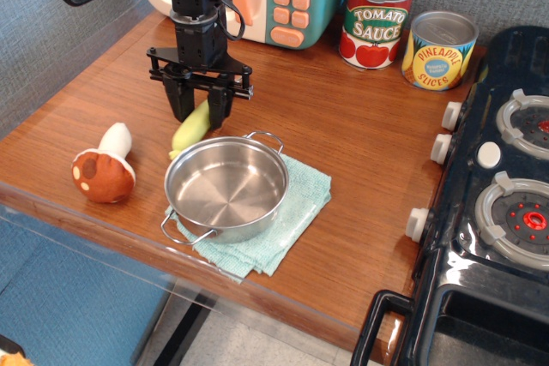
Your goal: Place the yellow spoon between the mushroom and the silver pot.
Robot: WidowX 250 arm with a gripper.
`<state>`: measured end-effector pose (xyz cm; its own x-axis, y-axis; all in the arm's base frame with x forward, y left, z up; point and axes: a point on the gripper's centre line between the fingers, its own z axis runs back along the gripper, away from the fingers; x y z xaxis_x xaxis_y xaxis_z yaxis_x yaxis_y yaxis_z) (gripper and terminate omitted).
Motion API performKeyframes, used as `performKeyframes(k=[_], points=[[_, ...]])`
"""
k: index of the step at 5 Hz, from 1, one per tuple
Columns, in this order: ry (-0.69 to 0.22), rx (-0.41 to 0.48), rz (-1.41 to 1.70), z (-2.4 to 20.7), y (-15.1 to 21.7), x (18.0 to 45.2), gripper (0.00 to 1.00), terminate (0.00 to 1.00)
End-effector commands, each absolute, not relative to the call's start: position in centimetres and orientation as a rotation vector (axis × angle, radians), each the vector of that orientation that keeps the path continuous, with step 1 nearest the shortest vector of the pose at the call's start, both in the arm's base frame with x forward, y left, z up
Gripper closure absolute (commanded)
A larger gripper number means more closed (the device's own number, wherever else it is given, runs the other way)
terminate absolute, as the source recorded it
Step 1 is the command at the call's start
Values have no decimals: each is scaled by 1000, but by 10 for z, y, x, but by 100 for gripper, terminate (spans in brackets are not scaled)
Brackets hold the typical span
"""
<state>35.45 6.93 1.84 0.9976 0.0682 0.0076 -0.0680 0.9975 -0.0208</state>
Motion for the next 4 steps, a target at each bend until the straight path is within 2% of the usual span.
performKeyframes(k=[1,2,3,4], points=[[-221,30,69,116,68,351,0,0],[-211,-12,169,126,74,350,0,0],[-211,-12,169,126,74,350,0,0],[-211,-12,169,126,74,350,0,100]])
